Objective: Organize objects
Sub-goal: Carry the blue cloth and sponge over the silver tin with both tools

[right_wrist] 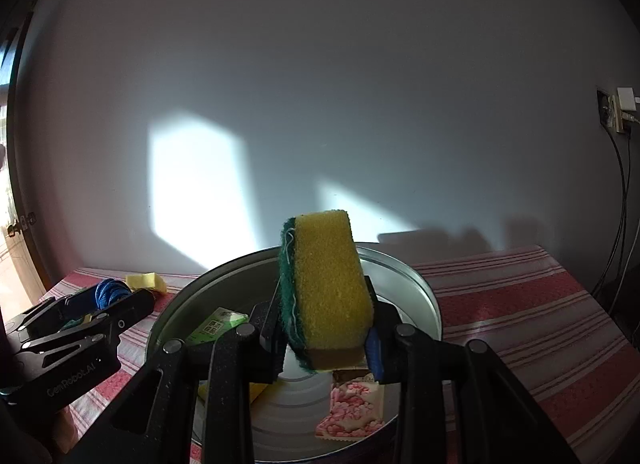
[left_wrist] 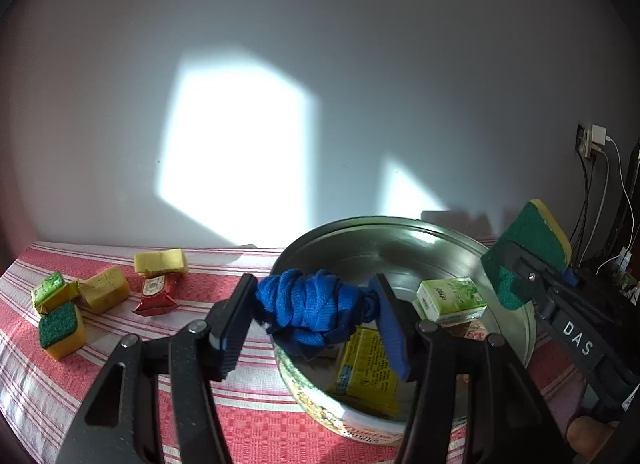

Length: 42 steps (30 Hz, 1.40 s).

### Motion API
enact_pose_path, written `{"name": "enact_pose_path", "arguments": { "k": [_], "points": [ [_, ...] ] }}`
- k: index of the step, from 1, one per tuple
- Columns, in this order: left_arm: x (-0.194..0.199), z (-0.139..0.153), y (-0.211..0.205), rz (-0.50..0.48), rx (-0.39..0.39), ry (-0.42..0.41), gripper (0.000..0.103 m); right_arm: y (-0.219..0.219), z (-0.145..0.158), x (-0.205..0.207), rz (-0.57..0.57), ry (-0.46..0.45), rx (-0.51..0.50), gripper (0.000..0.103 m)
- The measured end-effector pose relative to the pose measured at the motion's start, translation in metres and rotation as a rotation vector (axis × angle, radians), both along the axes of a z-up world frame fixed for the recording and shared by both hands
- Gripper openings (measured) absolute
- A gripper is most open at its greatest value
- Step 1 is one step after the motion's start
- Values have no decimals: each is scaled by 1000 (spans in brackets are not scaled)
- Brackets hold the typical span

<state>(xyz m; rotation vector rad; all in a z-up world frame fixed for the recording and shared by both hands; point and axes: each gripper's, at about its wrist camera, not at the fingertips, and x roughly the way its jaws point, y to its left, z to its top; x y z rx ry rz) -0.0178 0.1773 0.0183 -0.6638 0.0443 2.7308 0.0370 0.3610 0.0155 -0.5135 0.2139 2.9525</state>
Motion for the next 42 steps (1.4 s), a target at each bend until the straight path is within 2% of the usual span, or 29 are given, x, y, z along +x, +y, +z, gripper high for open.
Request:
{"name": "enact_pose_path", "arguments": {
  "k": [11,18,26,27,29,30,32,34,37,42],
  "points": [
    [-19,-9,41,-23,-50,-44,57,24,-21,-21,-66,-70,5,34],
    [-40,-18,57,7,-87,-106,57,30,-25,-30,-62,-114,14,34],
    [-47,-27,59,28,-120,-165,58,30,-34,-44,-25,-161,20,34],
    [-46,-26,59,28,-119,-168,59,29,-34,-44,-13,-162,16,35],
    [-46,-26,60,23,-112,-171,69,28,-34,-45,8,-166,12,41],
    [-45,-25,60,39,-112,-165,73,28,-34,-44,14,-169,13,50],
    [-42,-20,57,53,-103,-152,82,29,-33,-41,-3,-166,10,57],
    [-41,-15,52,70,-83,-146,103,35,-33,-40,-2,-146,-31,62],
    [-35,-5,43,76,-37,-119,103,42,-29,-32,-1,-95,-77,70],
    [-25,1,38,75,-35,-84,103,37,-19,-17,-25,-13,-42,70]
  ]
}}
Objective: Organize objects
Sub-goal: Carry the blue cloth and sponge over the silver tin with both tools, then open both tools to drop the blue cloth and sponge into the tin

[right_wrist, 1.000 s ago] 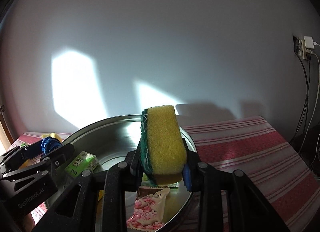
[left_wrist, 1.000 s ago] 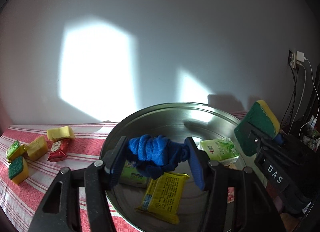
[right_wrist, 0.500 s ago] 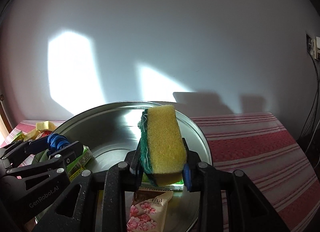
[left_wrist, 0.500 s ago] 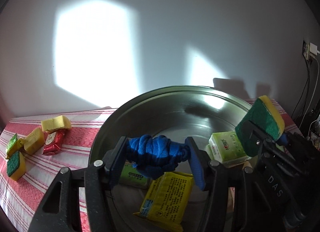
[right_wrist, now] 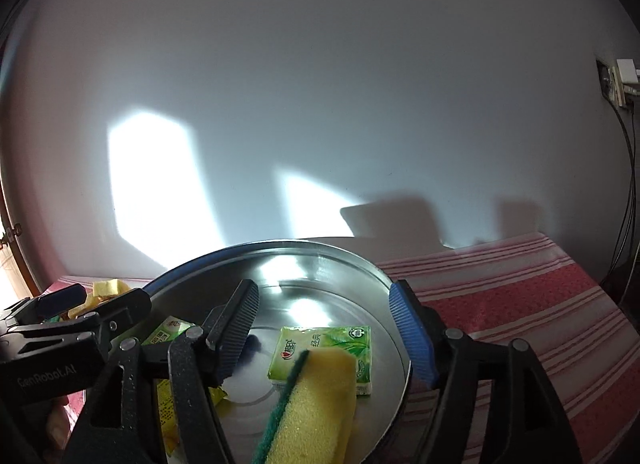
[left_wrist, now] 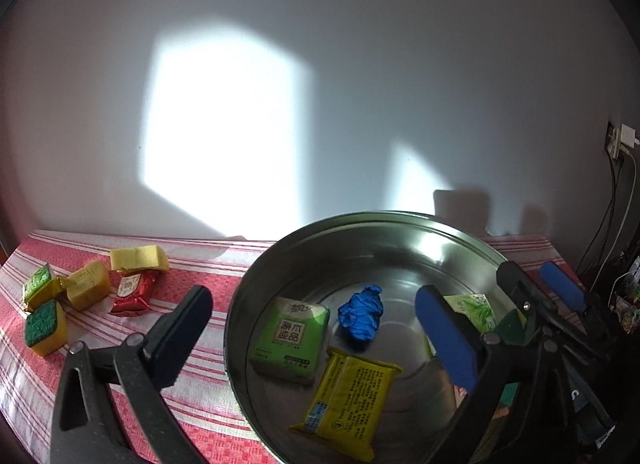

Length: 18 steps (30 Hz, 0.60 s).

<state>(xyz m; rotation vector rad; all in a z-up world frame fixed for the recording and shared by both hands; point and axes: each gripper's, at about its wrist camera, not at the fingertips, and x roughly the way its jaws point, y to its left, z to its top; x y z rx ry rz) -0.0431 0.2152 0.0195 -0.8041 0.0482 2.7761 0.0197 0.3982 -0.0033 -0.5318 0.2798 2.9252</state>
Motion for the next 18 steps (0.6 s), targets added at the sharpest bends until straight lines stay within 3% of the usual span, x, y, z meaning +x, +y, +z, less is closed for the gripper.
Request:
{"name": "enact_pose_path", "arguments": {
  "k": [7,13,18],
  "points": [
    [5,1,-15,41,-16,57,103,-10,3,4,-42,36,51,71],
    [13,-2,-40,107,-41,128,103,-19,8,24,-95,159,111,71],
    [19,-8,-68,156,-70,184,103,-24,7,25,-93,170,131,71]
  ]
}}
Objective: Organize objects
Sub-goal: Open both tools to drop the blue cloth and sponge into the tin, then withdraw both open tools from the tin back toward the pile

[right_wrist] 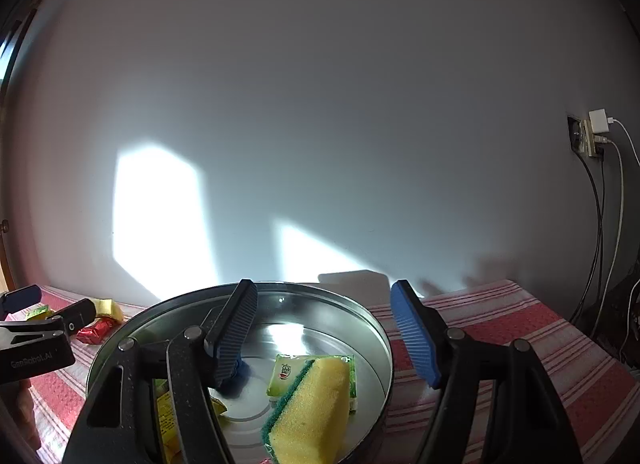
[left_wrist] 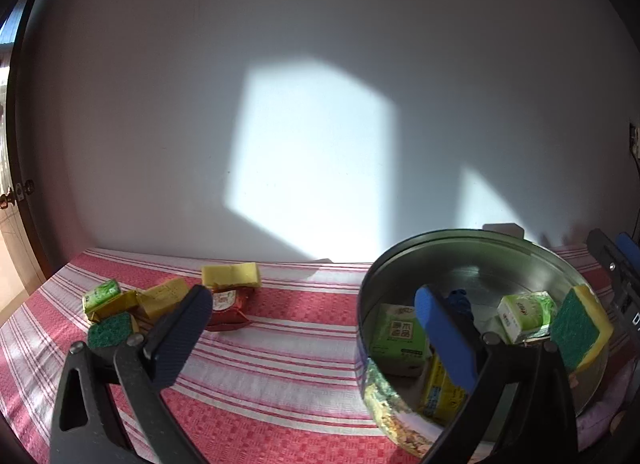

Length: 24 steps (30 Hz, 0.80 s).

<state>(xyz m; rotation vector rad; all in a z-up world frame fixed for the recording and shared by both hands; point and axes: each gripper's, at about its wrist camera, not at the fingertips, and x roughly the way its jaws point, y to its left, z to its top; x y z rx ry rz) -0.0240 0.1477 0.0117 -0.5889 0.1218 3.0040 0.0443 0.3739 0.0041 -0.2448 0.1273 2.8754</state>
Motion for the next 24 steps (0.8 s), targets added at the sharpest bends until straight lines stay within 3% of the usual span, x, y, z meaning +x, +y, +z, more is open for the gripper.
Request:
{"name": "enact_pose_path", "arguments": {
  "k": [14,24],
  "points": [
    [8,-16,-45,75,-91,23,103,-9,-3,12,-27,-1,-41,71],
    [-5,-22,-91,139,-32,-53,103,-32,-4,21,12,-13,-47,71]
  ]
}}
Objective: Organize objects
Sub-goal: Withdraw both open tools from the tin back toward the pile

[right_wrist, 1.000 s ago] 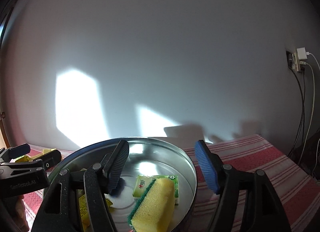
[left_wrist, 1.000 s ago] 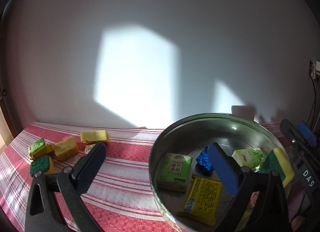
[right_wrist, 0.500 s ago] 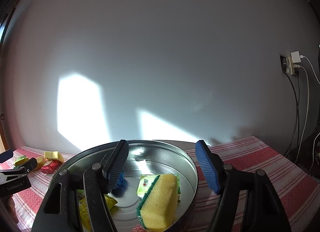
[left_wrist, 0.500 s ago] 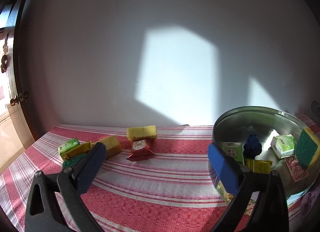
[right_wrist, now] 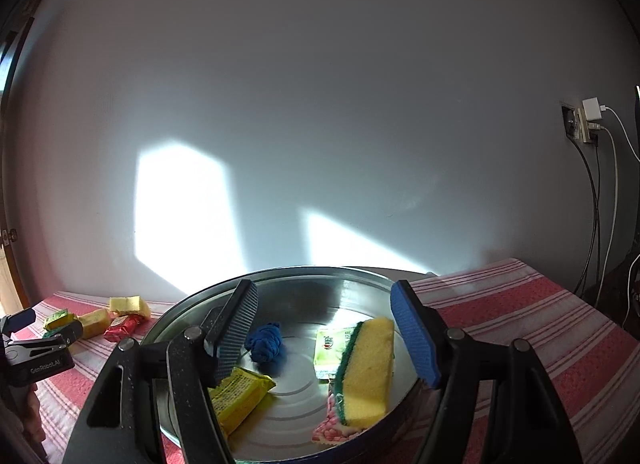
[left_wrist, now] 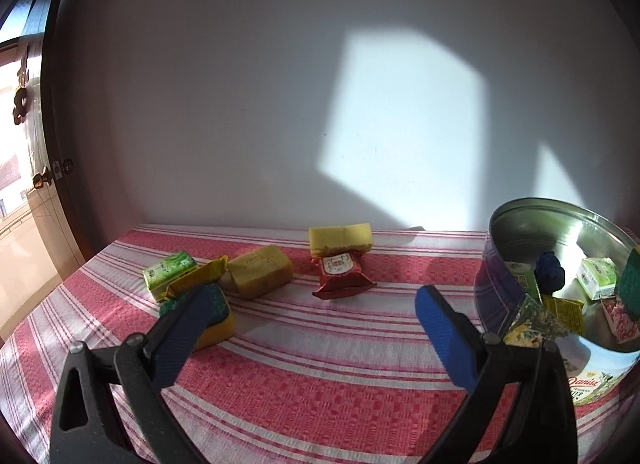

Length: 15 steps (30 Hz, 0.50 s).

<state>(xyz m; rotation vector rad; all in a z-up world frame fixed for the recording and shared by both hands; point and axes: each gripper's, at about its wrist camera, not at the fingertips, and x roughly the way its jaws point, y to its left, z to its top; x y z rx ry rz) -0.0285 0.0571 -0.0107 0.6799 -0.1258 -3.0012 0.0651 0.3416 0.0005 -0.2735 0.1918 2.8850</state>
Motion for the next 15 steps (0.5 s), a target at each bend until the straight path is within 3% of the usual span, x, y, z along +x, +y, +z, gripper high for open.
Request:
{"name": "enact_pose_path", "arguments": {
  "k": [11,15],
  "points": [
    [-25,-9,-60,173,27,-85,103,-46,-3,-3,104,-24,-8,71],
    [-40,-18,-83,243,61,-156,103,-69,-4,-5,150,-44,16,71]
  ]
}}
